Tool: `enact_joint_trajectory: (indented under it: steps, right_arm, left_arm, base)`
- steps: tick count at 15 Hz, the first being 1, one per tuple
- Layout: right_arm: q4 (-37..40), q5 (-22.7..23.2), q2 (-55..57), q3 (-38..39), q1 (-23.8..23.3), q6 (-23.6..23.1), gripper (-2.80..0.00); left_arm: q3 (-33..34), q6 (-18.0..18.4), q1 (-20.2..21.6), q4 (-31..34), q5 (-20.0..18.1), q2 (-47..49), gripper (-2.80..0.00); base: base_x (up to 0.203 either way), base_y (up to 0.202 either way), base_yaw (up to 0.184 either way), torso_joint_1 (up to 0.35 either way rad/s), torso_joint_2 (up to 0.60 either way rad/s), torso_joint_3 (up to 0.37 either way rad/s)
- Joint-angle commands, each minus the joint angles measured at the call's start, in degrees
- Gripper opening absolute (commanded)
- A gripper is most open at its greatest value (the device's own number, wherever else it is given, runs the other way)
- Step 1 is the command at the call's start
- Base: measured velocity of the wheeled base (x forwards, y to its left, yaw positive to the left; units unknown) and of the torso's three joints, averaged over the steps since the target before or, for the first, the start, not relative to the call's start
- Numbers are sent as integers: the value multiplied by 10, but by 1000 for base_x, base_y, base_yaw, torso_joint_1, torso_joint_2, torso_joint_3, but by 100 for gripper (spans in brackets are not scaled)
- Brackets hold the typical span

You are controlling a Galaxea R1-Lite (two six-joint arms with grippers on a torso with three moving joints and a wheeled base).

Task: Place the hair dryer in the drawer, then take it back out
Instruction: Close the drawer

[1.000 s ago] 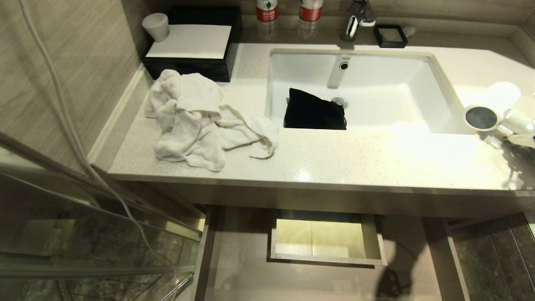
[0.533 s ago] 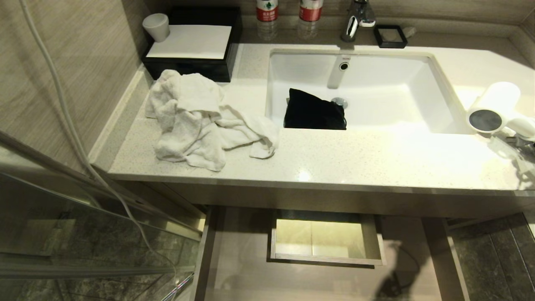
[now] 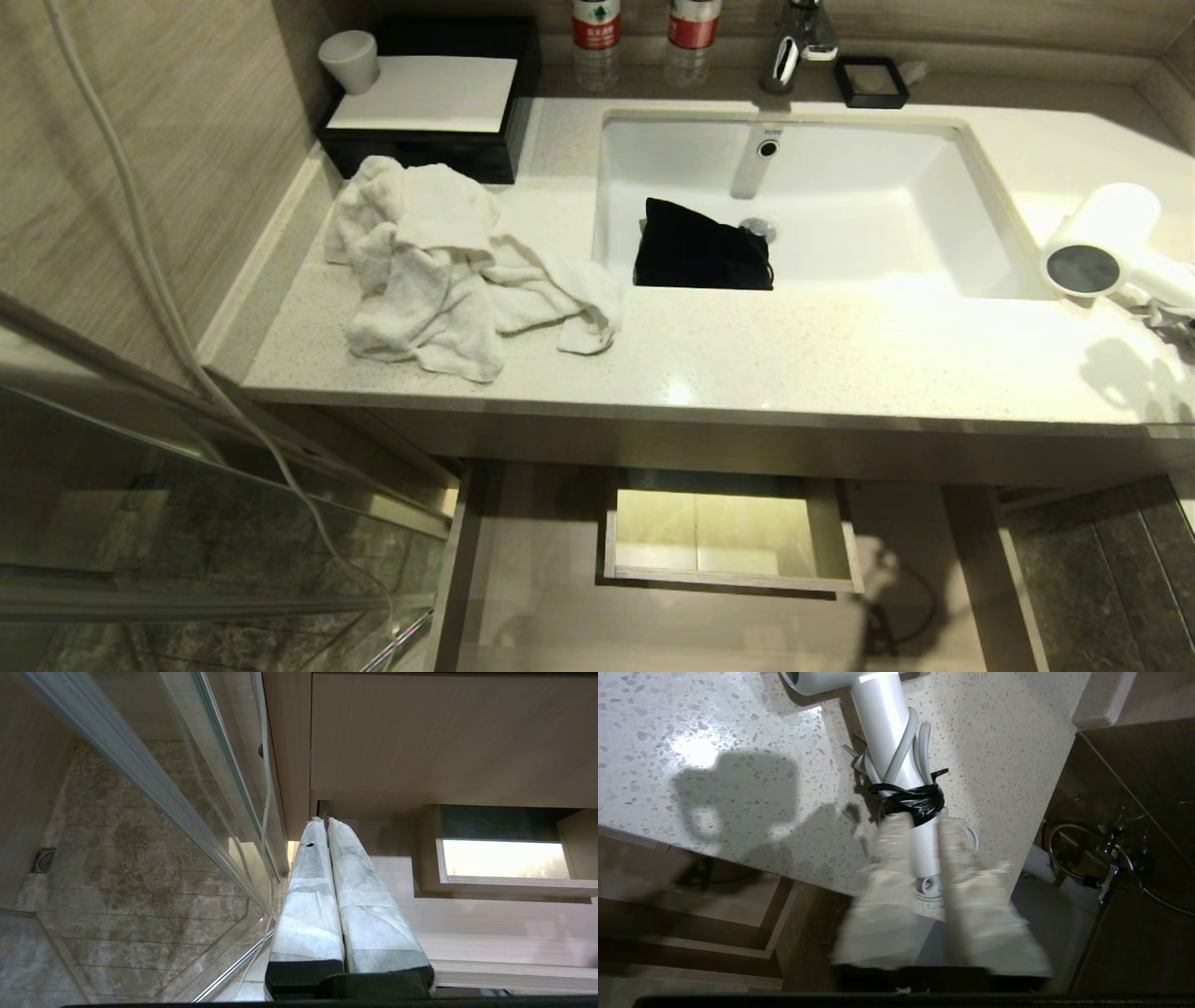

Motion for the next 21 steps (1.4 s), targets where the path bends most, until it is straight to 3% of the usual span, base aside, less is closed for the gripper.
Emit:
enact_joint_trajectory:
  steps: [1,5,11,14,21]
  right_arm:
    - [-1,-3,-62,39,2,0,-280]
    - [2,-19,-98,76,8,30,-280]
    - [-13,-26,-120,107,22,49,-280]
    - [-58,-26,-120,132,42,101,-280]
    - [-60,-26,-131,147,46,101,-280]
  left_arm:
    - [1,0,0,0,0,0,-280]
    - [1,0,0,0,0,0,-280]
    - [1,0,0,0,0,0,-280]
    - [1,0,0,0,0,0,-280]
    - [1,0,0,0,0,0,-280]
  base:
    - [0,0,0,0,0,0]
    - [0,0,0,-4,7,-10]
    - [0,0,0,-263,89,-167]
    - [0,0,0,-291,54,-233]
    - [0,0,0,-259,-5,-267]
